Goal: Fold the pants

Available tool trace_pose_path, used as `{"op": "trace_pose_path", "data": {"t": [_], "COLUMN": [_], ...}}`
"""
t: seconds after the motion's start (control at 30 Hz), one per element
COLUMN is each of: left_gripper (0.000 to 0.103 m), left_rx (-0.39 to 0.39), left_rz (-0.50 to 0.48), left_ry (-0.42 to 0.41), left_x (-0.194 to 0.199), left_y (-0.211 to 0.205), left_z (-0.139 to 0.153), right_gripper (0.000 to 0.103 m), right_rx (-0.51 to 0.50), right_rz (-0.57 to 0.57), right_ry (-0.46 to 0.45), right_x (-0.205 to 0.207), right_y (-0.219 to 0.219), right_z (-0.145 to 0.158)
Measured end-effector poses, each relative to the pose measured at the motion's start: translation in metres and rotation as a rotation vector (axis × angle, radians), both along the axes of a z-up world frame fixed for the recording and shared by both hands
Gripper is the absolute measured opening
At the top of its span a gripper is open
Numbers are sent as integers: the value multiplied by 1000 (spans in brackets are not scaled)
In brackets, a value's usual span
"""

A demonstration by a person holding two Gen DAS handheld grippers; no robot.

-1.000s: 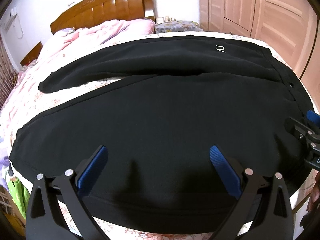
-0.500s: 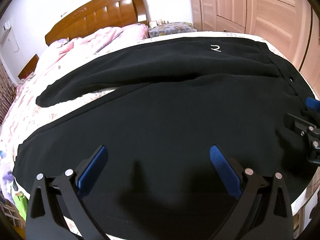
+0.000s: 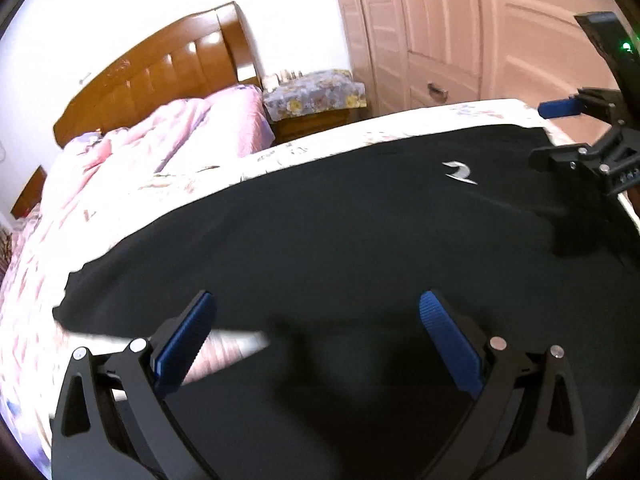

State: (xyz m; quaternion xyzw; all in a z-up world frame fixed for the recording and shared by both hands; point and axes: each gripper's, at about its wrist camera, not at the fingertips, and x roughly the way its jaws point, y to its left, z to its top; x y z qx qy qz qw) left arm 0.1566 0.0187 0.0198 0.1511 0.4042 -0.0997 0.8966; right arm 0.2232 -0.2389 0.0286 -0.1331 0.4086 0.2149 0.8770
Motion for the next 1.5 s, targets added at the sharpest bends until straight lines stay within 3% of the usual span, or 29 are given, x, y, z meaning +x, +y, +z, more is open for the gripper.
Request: {"op": "trace_pose_path", "data": {"t": [0.13, 0.3, 0.43, 0.5, 0.57, 0.6, 0.67, 0.77, 0.87, 1.03, 1.07, 1.1, 1.13, 1.2, 1.37, 1.5], "left_gripper": [101, 101, 101, 101, 101, 101, 96, 95, 95, 95, 92, 76, 51, 20, 12, 10], "left_rx": [-66, -102, -121, -129, -136, -145, -162, -184, -156, -132, -155, -163, -170, -172, -58, 22], "left_rz": [-82, -206, -344, -420, -465, -487, -513, -569, -633, -711, -733, -745, -759, -774, -740, -726], "left_ry": [83, 120, 140, 163, 173, 187, 210, 230, 220, 258, 299, 318, 340, 349, 141, -51], "left_x": [70, 134, 162, 175, 182, 189, 198, 206, 208, 209, 210, 209, 206, 191, 133, 50], "left_y": [8, 14, 11, 10, 9, 9, 7, 4, -4, -13, -13, -14, -15, -14, -4, 6], "left_z": [-5, -14, -24, -30, -32, -33, -35, -33, -29, -29, -30, -31, -32, -31, 8, 57], "right_gripper": [98, 98, 88, 79, 46, 40, 10, 10, 10, 10, 9, 9, 9, 9, 9, 9], "right_rx": [-58, 25, 67, 97, 132, 135, 74, 53, 17, 18, 21, 20, 14, -1, 12, 72], "right_rz": [77, 103, 155, 194, 240, 261, 259, 263, 281, 277, 272, 267, 263, 247, 190, 158], "right_ry": [67, 162, 216, 224, 236, 233, 173, 53, -75, -167, -176, -180, -181, -178, -215, -283], "right_x": [60, 103, 115, 114, 110, 105, 91, 61, 19, -33, -39, -45, -47, -53, -68, -106], "right_y": [0, -25, -36, -41, -42, -42, -42, -43, -38, -28, -26, -23, -20, -14, -15, -24], "right_z": [-24, -45, -60, -57, -54, -51, -43, -19, 6, 30, 32, 32, 31, 28, 37, 60]}}
